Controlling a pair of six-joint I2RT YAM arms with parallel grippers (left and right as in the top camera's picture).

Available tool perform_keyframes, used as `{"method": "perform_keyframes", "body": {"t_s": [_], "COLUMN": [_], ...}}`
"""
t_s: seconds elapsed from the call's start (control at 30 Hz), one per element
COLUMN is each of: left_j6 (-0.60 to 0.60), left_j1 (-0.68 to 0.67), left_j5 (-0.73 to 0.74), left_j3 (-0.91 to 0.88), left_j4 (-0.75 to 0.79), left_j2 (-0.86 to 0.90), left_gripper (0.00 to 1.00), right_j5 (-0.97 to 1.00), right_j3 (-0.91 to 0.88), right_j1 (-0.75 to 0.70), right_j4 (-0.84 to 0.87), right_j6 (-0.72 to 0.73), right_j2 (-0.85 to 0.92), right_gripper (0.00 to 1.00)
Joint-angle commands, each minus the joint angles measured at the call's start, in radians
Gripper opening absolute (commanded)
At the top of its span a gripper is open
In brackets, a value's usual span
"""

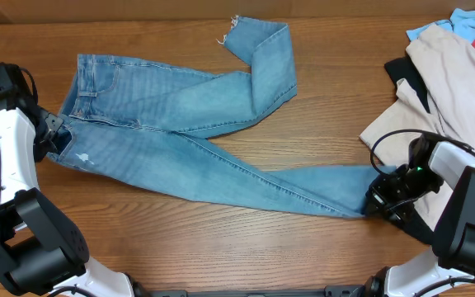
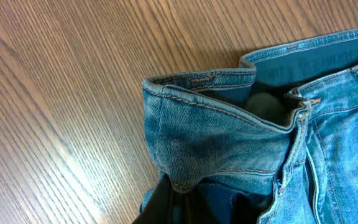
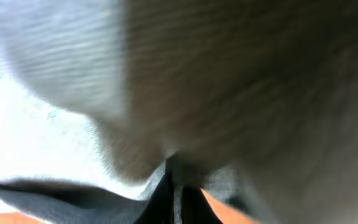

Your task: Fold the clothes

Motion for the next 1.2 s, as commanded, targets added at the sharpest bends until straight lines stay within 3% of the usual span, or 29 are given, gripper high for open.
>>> {"method": "perform_keyframes", "body": {"t_s": [0.0, 0.23, 0.53, 0.7, 0.9, 1.17], "left_j6": [0.020, 0.020, 0.020, 0.042, 0.042, 0.042], "left_j1": [-0.002, -0.002, -0.002, -0.002, -0.002, -0.002], "left_j5": [-0.013, -0.013, 0.009, 0.009, 0.009, 0.009], "left_j3": [0.003, 0.003, 0.003, 0.003, 0.003, 0.003], "left_j4": [-0.002, -0.002, -0.002, -0.002, -0.002, -0.001], "left_j2": [-0.030, -0.030, -0.030, -0.030, -0.030, -0.030], "left_gripper": [0.05, 0.05, 0.05, 0.04, 0.04, 0.04], "right_j5": [-0.016, -0.005, -0.081, -0.081, -0.077, -0.160], "right_j3": [0.104, 0.389, 0.440, 0.414, 0.354, 0.314], "right_j1": [0.004, 0.009, 0.025, 0.149, 0.277, 0.163], "right_j4": [-0.124, -0.485, -0.489, -0.488, -0.488, -0.432], "right_j6": [-0.041, -0.121, -0.062, 0.034, 0.066, -0.092], "right_j2": [-0.077, -0.166, -0.412, -0.502, -0.459, -0.225], "right_gripper": [0.06, 0.06, 0.04, 0.04, 0.04, 0.06]}}
